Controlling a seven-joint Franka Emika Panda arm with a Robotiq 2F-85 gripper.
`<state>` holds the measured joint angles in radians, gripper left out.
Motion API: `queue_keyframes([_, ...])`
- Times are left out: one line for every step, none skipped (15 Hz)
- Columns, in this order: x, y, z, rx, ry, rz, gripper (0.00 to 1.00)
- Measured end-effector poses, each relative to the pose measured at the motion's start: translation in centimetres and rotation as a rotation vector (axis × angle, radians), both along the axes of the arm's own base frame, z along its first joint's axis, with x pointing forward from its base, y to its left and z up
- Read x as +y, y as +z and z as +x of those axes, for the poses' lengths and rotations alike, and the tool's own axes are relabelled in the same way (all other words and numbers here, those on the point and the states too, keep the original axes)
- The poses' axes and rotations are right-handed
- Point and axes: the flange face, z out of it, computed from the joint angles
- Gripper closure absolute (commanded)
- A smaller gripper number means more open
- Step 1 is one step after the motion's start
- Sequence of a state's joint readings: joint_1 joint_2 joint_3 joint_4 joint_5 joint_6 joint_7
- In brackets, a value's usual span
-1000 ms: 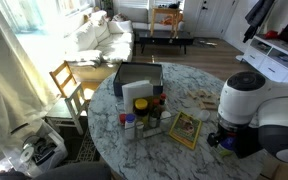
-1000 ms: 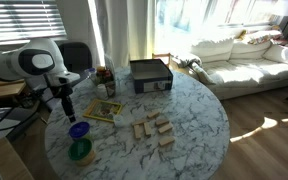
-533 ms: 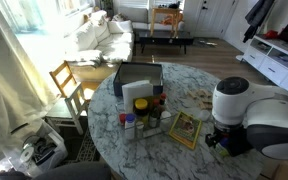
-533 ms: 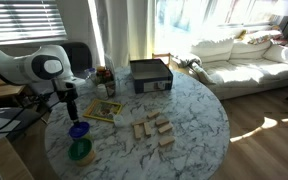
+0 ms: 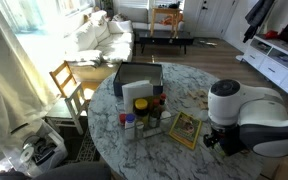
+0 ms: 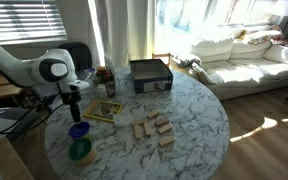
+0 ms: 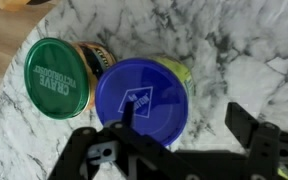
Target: Take the lids off the cans than stack the cans
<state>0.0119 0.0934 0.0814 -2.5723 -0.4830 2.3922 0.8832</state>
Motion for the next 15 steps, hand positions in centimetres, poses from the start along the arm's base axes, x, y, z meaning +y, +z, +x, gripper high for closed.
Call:
queue_keyframes([0.0, -0.2, 0.1, 0.003, -0.001, 0.0, 0.45])
queue_keyframes([-0.1, -0.3, 0.1, 0.005, -0.002, -0.001, 0.55])
queue_keyframes([-0.2, -0.4, 0.2, 0.005, -0.004, -0.004, 0.61])
queue_keyframes([-0.3, -0.3, 0.3, 0.006, -0.006, -0.011, 0.67])
queue_keyframes([-0.5, -0.2, 0.4, 0.006, -0.008, -0.017, 0.76])
queue_keyframes([-0.6, 0.0, 0.5, 0.007, -0.01, -0.025, 0.82])
queue_keyframes([-0.7, 0.1, 0.7, 0.007, -0.011, -0.03, 0.9])
queue_keyframes([-0.7, 0.3, 0.9, 0.004, -0.011, -0.032, 0.96])
queue_keyframes([-0.6, 0.4, 1.1, 0.0, -0.011, -0.034, 0.99])
queue_keyframes([-0.5, 0.6, 1.2, -0.004, -0.012, -0.036, 0.97])
queue_keyframes([-0.5, 0.7, 1.3, -0.007, -0.012, -0.039, 0.96])
queue_keyframes([-0.4, 0.7, 1.4, -0.011, -0.013, -0.042, 1.0])
queue_keyframes([-0.3, 0.8, 1.5, -0.015, -0.012, -0.047, 0.98])
queue_keyframes([-0.2, 0.9, 1.6, -0.018, -0.009, -0.053, 0.98])
queue_keyframes([-0.1, 0.9, 1.6, -0.019, -0.007, -0.059, 0.97])
